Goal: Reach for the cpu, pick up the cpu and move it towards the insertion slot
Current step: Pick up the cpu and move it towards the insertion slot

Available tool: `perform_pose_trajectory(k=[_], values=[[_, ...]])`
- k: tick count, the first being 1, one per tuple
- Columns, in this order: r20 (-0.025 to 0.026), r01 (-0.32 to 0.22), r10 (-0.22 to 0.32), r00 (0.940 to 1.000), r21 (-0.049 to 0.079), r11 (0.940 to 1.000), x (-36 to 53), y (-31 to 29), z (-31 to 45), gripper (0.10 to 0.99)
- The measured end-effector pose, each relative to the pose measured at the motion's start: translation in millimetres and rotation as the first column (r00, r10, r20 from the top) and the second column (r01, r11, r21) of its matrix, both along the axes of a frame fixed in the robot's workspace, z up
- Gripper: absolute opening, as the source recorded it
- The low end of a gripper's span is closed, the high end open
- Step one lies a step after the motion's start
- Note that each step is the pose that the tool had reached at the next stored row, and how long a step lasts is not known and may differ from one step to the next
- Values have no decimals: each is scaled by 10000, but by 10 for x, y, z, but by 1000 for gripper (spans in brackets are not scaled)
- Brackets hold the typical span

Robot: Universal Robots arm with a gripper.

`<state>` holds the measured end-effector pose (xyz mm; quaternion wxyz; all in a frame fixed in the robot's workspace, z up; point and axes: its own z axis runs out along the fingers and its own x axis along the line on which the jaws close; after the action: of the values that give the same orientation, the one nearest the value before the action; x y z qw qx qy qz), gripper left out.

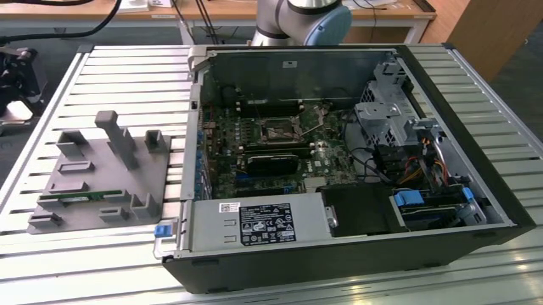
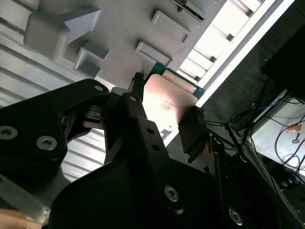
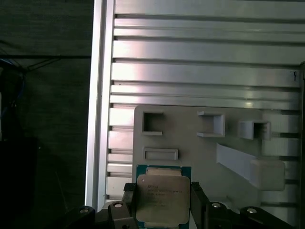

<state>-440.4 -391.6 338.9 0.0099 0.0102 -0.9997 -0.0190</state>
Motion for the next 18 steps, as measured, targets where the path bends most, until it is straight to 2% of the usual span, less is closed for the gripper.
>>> perform_pose_trajectory(k=[18], values=[[0, -1, 1, 10000, -1, 10000, 0, 48, 186, 541]])
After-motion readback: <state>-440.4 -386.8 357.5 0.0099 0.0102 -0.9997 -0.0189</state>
